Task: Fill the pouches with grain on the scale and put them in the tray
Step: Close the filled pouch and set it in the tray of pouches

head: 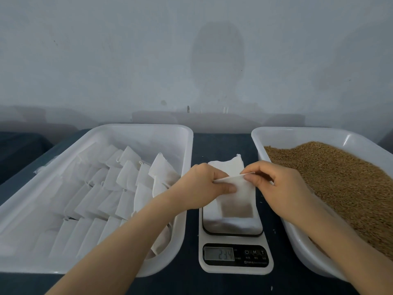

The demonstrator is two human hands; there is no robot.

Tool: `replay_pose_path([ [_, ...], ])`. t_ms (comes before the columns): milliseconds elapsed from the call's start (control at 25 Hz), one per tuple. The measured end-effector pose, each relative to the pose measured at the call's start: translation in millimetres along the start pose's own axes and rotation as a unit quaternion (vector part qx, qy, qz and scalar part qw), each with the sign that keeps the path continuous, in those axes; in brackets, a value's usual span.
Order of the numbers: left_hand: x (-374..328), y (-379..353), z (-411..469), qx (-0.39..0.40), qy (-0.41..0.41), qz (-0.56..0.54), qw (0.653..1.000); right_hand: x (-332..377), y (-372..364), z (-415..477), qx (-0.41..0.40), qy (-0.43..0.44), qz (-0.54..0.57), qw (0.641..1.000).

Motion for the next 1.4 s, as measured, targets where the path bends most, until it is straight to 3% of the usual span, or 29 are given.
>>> replay_pose_path([
  [120,-2,6,0,-0.026,-0.009,-0.029,0.999,-10,-6,2,0.054,-0.06,0.026,0.996],
  [280,0,3,1,-0.02,-0.001,-0.004,1.0,-22,-11,5,0.06,-0.095,-0.061,0.992],
  [360,0,1,1,-0.011,-0.002,0.02,1.0,-24,-11,6,0.053,-0.096,-0.078,0.991],
  [560,-5,-2,0,0.011,-0.022,0.054,0.998,-26,-27,1,0.127,-0.093,-0.101,0.982],
  [1000,-2,-8,2,0.016,-0.025,0.049,0.998,-23,-30,-1,0.123,-0.061,-0.106,0.985],
  [1120,1,6,1,-0.021,0.022,-0.012,0.999,-23,-14,5,0.048,-0.079,-0.041,0.995],
  [1240,14,50,4,-0.122,0.071,-0.091,0.986,-31,-2,10,0.001,-0.117,0.027,0.993],
  [1400,58,140,4,-0.272,0.141,-0.011,0.952,-33,-4,11,-0.003,-0.123,0.04,0.992],
])
Point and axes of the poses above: each hand's wrist, its own z-axis towards the middle knuckle, its own y-axis out of the back of the hand, x = y × z, the point moved 8 cm from there along z, towards the middle knuckle, and after that the axes turned 12 degrees about -y, right-handed, at the moved point
